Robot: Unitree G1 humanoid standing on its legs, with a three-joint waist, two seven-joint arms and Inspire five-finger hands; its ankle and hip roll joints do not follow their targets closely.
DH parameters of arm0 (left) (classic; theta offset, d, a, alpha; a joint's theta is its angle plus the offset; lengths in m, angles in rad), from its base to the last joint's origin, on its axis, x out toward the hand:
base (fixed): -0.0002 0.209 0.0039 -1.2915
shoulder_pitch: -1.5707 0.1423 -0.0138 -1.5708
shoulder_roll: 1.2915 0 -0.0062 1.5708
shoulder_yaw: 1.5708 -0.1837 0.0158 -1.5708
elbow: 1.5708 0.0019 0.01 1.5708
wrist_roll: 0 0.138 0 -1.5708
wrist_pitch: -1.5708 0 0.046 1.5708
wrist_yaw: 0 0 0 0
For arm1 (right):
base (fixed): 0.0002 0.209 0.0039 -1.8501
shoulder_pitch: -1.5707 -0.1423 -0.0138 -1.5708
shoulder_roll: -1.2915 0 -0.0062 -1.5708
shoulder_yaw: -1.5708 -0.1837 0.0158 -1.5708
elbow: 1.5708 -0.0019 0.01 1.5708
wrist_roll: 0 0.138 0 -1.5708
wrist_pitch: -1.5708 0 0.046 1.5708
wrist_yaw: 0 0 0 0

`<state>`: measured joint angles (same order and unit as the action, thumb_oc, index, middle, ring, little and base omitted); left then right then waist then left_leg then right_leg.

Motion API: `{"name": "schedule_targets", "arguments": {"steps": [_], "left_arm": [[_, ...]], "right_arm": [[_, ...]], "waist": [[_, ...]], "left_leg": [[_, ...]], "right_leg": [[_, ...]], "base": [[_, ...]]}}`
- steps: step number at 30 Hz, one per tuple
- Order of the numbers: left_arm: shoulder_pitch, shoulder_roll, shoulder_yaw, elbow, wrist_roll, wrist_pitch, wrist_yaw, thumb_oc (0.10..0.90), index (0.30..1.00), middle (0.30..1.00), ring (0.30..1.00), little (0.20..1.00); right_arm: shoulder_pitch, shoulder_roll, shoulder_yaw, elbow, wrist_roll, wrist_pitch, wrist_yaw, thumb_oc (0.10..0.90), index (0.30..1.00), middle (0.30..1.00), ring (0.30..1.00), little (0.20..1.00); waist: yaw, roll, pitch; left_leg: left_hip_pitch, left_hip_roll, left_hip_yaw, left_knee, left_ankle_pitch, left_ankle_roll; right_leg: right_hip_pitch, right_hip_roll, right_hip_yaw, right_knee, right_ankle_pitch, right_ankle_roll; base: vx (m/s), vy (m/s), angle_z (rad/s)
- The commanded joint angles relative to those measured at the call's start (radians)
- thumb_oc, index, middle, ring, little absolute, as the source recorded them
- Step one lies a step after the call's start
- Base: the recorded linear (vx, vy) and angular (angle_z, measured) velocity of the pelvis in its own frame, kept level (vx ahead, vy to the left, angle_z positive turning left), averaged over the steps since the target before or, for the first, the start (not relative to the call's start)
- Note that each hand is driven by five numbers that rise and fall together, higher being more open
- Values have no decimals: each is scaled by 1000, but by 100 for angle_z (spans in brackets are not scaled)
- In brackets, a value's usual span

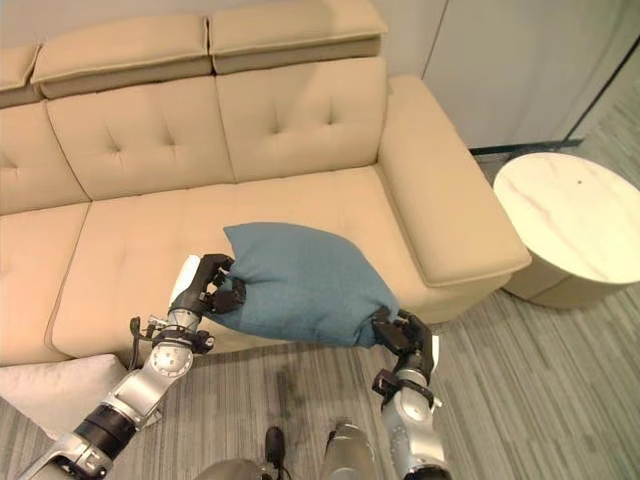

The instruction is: Pick up all the scattered cushions and arrange them neatly on the sofa.

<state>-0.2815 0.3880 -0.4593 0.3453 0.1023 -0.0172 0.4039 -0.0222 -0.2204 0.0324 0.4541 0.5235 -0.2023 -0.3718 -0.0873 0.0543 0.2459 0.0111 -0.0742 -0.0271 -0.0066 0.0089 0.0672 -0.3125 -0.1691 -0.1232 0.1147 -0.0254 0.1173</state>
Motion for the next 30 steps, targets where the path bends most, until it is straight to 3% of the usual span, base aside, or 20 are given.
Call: {"name": "schedule_targets", "arguments": {"steps": [1,2,3,5,6,7,8,10,11,12,13,14,15,16,21,24,26,27,29,30], "left_arm": [[-84,32,73,-115,88,-145,50,400,300,300,300,300],[-85,34,68,-111,93,-145,47,400,300,300,300,300],[-83,38,57,-106,89,-142,28,400,300,300,300,300],[-111,36,48,-63,90,-139,28,400,300,300,300,300],[-113,36,47,-61,90,-140,29,400,300,300,300,300],[-131,34,45,-42,85,-135,37,400,300,300,300,300],[-144,41,47,-11,90,-121,49,400,300,300,300,300],[-143,42,54,-7,95,-112,55,400,300,300,300,300],[-125,26,76,-4,83,-106,55,400,300,300,300,300],[-111,16,83,-2,63,-106,48,400,300,300,300,300],[-110,15,84,-2,63,-106,48,400,300,300,300,300],[-90,4,87,16,24,-93,35,400,300,300,300,300],[-90,4,87,16,24,-93,35,400,300,300,300,300],[-68,-9,98,27,-34,-109,-4,400,300,300,300,300],[-175,-38,49,213,-101,-65,-11,400,300,300,300,300],[-381,-16,-6,266,-94,-18,48,400,300,300,300,300],[-385,-15,-5,268,-95,-18,48,400,300,300,300,300],[-572,51,-45,268,-108,-28,61,400,300,300,300,300],[-789,109,-110,376,-129,-55,91,400,300,300,300,300],[-794,109,-111,379,-130,-57,91,400,300,300,300,300]], "right_arm": [[-52,-60,-106,-65,0,-128,-27,400,300,300,300,300],[-53,-60,-104,-59,18,-133,-18,400,300,300,300,300],[-56,-59,-90,-54,100,-141,8,400,300,300,300,300],[-47,-82,-66,-88,109,-139,41,400,300,300,300,300],[-48,-82,-67,-88,109,-138,41,400,300,300,300,300],[-54,-88,-48,-109,119,-140,48,400,300,300,300,300],[-61,-97,-20,-127,119,-133,55,400,300,300,300,300],[-66,-99,-11,-127,119,-131,56,400,300,300,300,300],[-63,-92,0,-139,127,-124,64,400,300,300,300,300],[-58,-95,4,-137,120,-118,64,400,300,300,300,300],[-57,-96,4,-137,119,-118,64,400,300,300,300,300],[-58,-115,7,-116,56,-105,33,400,300,300,300,300],[-58,-115,7,-116,56,-105,33,400,300,300,300,300],[-60,-128,44,-112,-12,-34,57,400,300,300,300,300],[-218,-166,141,-84,-125,46,36,400,300,300,300,300],[-524,-173,241,-42,-169,94,-57,400,300,300,300,300],[-530,-173,241,-39,-169,94,-57,400,300,300,300,300],[-794,-219,296,11,-237,101,-122,400,300,300,300,300],[-1007,-263,353,101,-236,80,-163,400,300,300,300,300],[-1012,-263,353,105,-235,79,-163,400,300,300,300,300]], "waist": [[-45,-16,-108],[-48,-17,-114],[-55,-11,-122],[-67,-13,-112],[-69,-13,-114],[-70,-21,-105],[-56,-36,-98],[-46,-36,-96],[-28,-34,-99],[-16,-30,-102],[-16,-32,-102],[4,-29,-95],[4,-29,-95],[12,-16,-106],[13,-5,-143],[27,-2,-134],[27,-2,-132],[42,5,-114],[44,9,-98],[44,9,-97]], "left_leg": [[67,65,16,23,-143,-78],[70,71,17,40,-157,-85],[57,86,28,144,-169,-110],[-37,135,45,376,-89,-150],[-47,133,42,382,-87,-151],[-110,160,44,502,-33,-153],[-175,168,61,584,-29,-127],[-209,164,61,569,-54,-117],[-220,168,54,434,-78,-113],[-219,177,40,325,-48,-121],[-207,175,42,307,-40,-122],[-235,186,20,185,35,-135],[-233,185,21,182,37,-135],[-178,195,1,51,56,-145],[-94,185,5,-55,86,-156],[-109,177,8,-81,90,-154],[-110,177,9,-80,90,-154],[-137,170,15,-81,84,-157],[-178,163,13,-81,95,-163],[-183,163,12,-81,99,-163]], "right_leg": [[90,15,42,-4,53,29],[101,19,45,0,54,23],[139,36,44,8,35,1],[188,52,25,11,5,-37],[184,50,22,9,9,-38],[194,54,13,9,1,-57],[223,65,14,-6,-18,-80],[231,70,19,-9,-27,-82],[253,78,23,-24,-36,-74],[267,84,21,-34,-42,-69],[272,82,21,-37,-43,-70],[306,92,13,-44,-63,-71],[306,91,13,-45,-62,-71],[318,109,20,-45,-70,-64],[339,100,30,-94,-65,-56],[302,94,32,-133,-27,-40],[300,94,33,-132,-27,-40],[263,87,33,-151,-6,-28],[221,84,29,-152,6,-21],[217,85,29,-152,9,-21]], "base": [[343,-251,67],[441,-309,69],[378,-323,48],[209,-258,23],[59,-189,38],[93,-245,35],[157,-272,21],[180,-102,-9],[258,19,-6],[263,7,-11],[203,17,-13],[115,-3,-22],[274,-4,-36],[254,0,-47],[248,76,-37],[-20,69,-3],[-55,38,3],[-107,69,-4],[-100,60,-4],[-78,33,-1]]}}
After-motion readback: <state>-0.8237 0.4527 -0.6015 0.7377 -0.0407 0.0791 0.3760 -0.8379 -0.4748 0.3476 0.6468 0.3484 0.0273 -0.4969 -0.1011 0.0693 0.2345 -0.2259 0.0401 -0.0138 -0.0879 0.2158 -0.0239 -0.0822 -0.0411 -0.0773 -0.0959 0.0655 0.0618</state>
